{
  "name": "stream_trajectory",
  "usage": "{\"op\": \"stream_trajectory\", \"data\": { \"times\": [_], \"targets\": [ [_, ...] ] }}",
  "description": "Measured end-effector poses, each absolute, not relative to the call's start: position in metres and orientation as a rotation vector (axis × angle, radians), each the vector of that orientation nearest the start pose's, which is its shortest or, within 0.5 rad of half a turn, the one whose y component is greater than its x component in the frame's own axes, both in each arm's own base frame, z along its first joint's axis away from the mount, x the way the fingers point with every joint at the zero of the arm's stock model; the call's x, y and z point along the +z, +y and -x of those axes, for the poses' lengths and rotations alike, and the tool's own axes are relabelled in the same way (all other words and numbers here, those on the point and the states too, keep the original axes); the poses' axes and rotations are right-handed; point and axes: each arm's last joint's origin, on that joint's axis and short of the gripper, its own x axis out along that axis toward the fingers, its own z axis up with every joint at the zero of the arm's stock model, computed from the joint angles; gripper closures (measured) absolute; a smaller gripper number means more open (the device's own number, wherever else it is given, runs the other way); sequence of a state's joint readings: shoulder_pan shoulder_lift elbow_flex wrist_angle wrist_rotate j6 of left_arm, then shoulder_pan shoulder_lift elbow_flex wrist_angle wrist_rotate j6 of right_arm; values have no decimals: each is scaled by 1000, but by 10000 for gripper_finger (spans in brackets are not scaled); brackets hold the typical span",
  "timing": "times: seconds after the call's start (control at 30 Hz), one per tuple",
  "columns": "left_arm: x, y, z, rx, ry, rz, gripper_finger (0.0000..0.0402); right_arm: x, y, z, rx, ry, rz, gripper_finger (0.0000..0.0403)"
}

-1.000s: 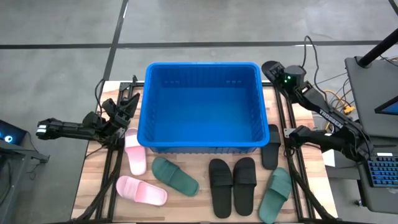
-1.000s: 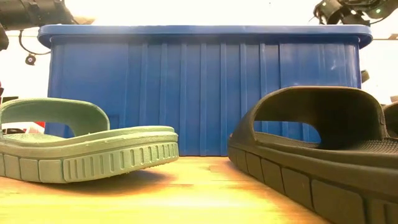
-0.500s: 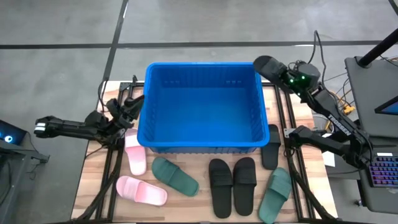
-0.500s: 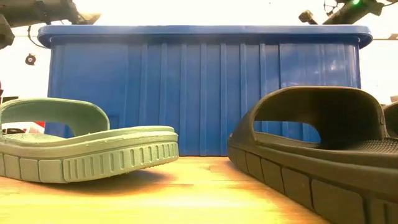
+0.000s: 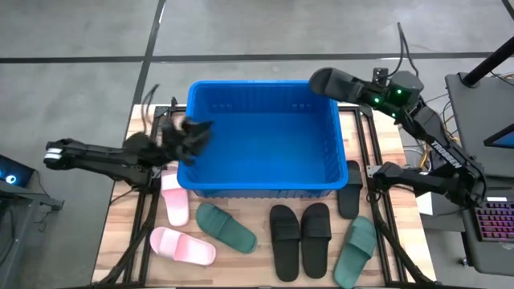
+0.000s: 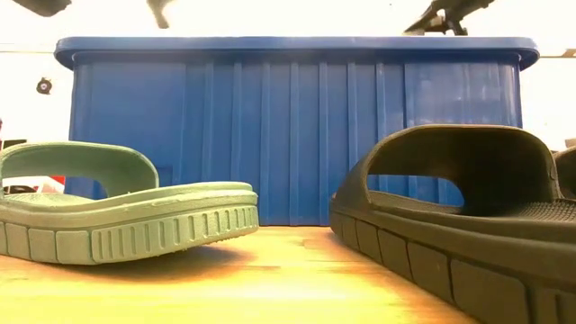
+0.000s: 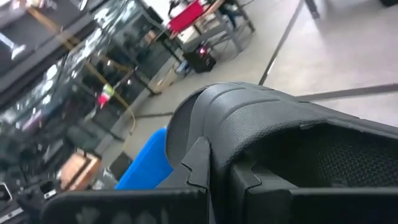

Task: Pick and place slides into bin
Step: Put the black slide into the blue container

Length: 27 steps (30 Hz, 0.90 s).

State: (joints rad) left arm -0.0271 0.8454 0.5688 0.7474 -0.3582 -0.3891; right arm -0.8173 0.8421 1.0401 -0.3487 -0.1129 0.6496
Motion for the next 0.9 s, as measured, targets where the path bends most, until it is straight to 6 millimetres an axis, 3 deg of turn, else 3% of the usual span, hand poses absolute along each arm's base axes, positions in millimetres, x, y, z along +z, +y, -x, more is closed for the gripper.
{"op": "stream_trajectory", "data": {
  "times": [0.27, 0.5, 0.77, 0.9],
  "targets": [
    [370, 1, -225, 181, -200, 431, 139, 413, -119, -141, -593, 26, -630, 394],
    [407, 4, -246, 138, -221, 431, 139, 415, -121, -163, -541, 110, -571, 394],
    [421, 18, -270, 138, -189, 492, 139, 404, -125, -197, -534, 144, -545, 394],
    [415, 23, -288, 125, -148, 491, 140, 401, -127, -219, -495, 104, -525, 394]
  ]
}}
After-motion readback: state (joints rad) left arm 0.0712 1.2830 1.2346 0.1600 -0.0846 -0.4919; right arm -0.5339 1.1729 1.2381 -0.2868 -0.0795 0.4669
